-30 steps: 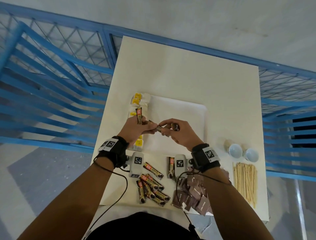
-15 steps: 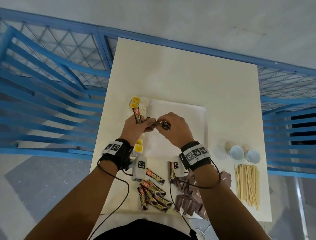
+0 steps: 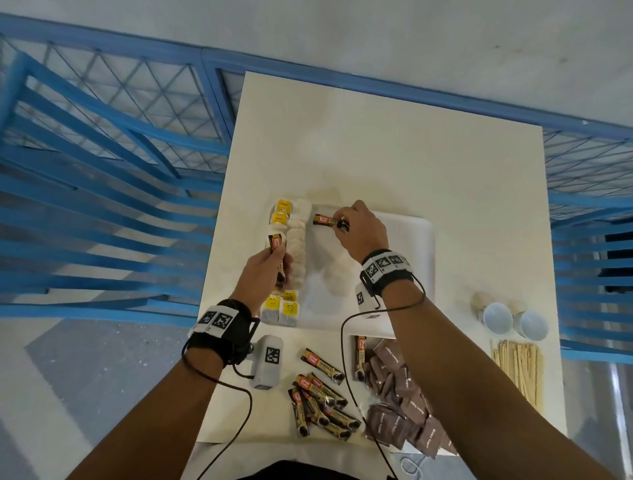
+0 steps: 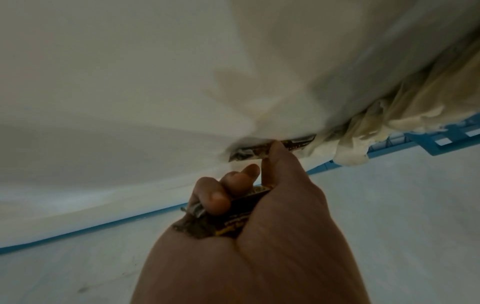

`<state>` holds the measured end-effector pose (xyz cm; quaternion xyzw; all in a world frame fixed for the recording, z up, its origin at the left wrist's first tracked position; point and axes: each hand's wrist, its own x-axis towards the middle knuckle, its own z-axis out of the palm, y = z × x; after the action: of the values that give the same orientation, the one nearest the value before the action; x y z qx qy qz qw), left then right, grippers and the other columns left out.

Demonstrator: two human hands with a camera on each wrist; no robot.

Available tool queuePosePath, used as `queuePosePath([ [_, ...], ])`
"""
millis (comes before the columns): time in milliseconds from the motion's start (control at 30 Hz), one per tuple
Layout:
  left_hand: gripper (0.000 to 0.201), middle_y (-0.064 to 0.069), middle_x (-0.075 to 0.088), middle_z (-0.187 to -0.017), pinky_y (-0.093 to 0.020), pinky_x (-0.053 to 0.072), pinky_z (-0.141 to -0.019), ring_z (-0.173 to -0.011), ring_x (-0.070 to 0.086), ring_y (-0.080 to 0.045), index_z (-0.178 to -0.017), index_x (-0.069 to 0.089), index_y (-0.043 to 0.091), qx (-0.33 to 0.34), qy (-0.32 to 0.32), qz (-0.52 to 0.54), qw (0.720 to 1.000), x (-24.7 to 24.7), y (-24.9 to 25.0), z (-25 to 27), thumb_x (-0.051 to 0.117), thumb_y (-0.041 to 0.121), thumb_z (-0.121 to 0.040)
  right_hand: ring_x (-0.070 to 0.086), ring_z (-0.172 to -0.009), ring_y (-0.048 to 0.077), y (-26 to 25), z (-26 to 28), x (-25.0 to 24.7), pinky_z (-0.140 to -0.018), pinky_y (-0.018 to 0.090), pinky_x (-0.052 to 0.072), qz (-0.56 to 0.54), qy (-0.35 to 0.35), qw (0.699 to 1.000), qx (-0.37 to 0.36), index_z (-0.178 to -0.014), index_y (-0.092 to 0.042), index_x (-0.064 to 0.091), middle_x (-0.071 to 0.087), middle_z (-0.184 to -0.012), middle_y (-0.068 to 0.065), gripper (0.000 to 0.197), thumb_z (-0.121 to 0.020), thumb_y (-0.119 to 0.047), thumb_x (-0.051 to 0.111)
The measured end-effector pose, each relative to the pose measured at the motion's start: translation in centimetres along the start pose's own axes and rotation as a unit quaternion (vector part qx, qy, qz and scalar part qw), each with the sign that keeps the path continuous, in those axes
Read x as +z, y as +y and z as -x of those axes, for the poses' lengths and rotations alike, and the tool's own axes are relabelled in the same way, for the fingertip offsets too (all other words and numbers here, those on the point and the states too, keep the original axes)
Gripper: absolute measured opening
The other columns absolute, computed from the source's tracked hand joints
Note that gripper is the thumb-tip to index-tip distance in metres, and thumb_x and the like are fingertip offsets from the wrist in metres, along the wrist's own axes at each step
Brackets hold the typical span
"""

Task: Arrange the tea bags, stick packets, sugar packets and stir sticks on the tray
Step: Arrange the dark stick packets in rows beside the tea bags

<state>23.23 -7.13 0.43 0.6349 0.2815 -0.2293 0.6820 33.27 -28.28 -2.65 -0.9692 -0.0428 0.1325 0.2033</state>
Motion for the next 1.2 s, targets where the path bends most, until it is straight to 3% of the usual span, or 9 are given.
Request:
queuePosePath([
  [200,0.035,-0.009,0.064,-0.077,-0.037,0.045,-0.068,-0.070,0.056,-0.026,-0.084,0.068,0.014,-0.003,0.010,-0.009,1.000,-0.5,-0.4,-1.1,0.049,0.034,-0.106,0.065,-0.085,0.024,-0.5,-0.9,0.3,-0.072,0.037,0.055,-0.014,0.014,1.000,-0.004,-0.112,-0.023,0.064,0.061,-0.113,-0.005,0.023,-0.090,-0.025,0.067],
  [433,0.036,-0.008,0.061,-0.073,-0.032,0.043,-0.056,-0.060,0.053,-0.024,-0.090,0.065,0.007,0.003,0.000,0.012,1.000,0.2,0.2,-1.0,0.044,0.029,-0.109,0.063,-0.080,0.023,-0.7,-1.7,0.1,-0.064,0.035,0.053,-0.015,0.026,1.000,-0.010,-0.105,-0.023,0.066,0.060,-0.105,-0.004,0.018,-0.088,-0.022,0.069],
  [733,0.036,-0.005,0.061,-0.069,-0.033,0.041,-0.055,-0.057,0.052,-0.022,-0.092,0.067,0.005,0.004,-0.001,0.019,1.000,0.3,0.3,-1.0,0.046,0.029,-0.109,0.063,-0.079,0.022,-0.8,-1.6,0.0,-0.065,0.039,0.056,-0.019,0.032,0.999,-0.014,-0.105,-0.023,0.065,0.058,-0.107,-0.004,0.017,-0.088,-0.023,0.069],
  [900,0.033,-0.006,0.064,-0.080,-0.034,0.047,-0.062,-0.065,0.058,-0.023,-0.098,0.073,0.009,0.019,-0.006,-0.007,1.000,0.2,0.2,-1.1,0.050,0.032,-0.107,0.063,-0.083,0.014,-1.4,-0.4,-1.0,-0.070,0.034,0.057,-0.098,0.067,0.993,0.006,-0.102,-0.025,0.067,0.061,-0.103,-0.008,0.015,-0.088,-0.022,0.070],
  [967,0.025,-0.012,0.070,-0.095,-0.035,0.055,-0.064,-0.075,0.066,-0.024,-0.101,0.076,0.016,0.031,-0.004,-0.001,0.999,0.5,0.4,-1.0,0.055,0.030,-0.105,0.063,-0.082,0.006,-2.2,0.6,-1.4,-0.074,0.027,0.056,-0.171,0.061,0.983,0.015,-0.097,-0.026,0.069,0.065,-0.096,-0.012,0.010,-0.089,-0.022,0.070],
  [1033,0.019,-0.015,0.073,-0.106,-0.041,0.061,-0.075,-0.087,0.070,-0.025,-0.107,0.077,0.018,0.044,0.002,0.024,0.999,0.8,0.5,-0.9,0.060,0.026,-0.103,0.061,-0.076,-0.001,-3.2,2.1,-1.8,-0.073,0.016,0.050,-0.234,0.031,0.972,0.009,-0.095,-0.025,0.071,0.065,-0.085,-0.017,0.007,-0.088,-0.023,0.072],
  [1100,0.018,-0.011,0.075,-0.100,-0.044,0.062,-0.083,-0.090,0.071,-0.024,-0.112,0.076,0.016,0.060,0.020,0.041,0.997,1.0,0.7,-0.9,0.065,0.022,-0.100,0.061,-0.078,-0.004,-4.2,3.8,-2.0,-0.073,0.009,0.046,-0.260,-0.013,0.966,-0.012,-0.096,-0.024,0.072,0.067,-0.084,-0.015,0.011,-0.086,-0.025,0.076],
  [1200,0.019,-0.014,0.076,-0.096,-0.040,0.062,-0.081,-0.090,0.073,-0.024,-0.113,0.072,0.007,0.080,0.040,0.058,0.994,1.3,1.2,-0.6,0.070,0.014,-0.096,0.063,-0.087,0.003,-5.1,5.8,-1.5,-0.077,0.013,0.049,-0.261,-0.040,0.963,-0.054,-0.102,-0.025,0.070,0.069,-0.094,-0.010,0.024,-0.082,-0.032,0.080],
])
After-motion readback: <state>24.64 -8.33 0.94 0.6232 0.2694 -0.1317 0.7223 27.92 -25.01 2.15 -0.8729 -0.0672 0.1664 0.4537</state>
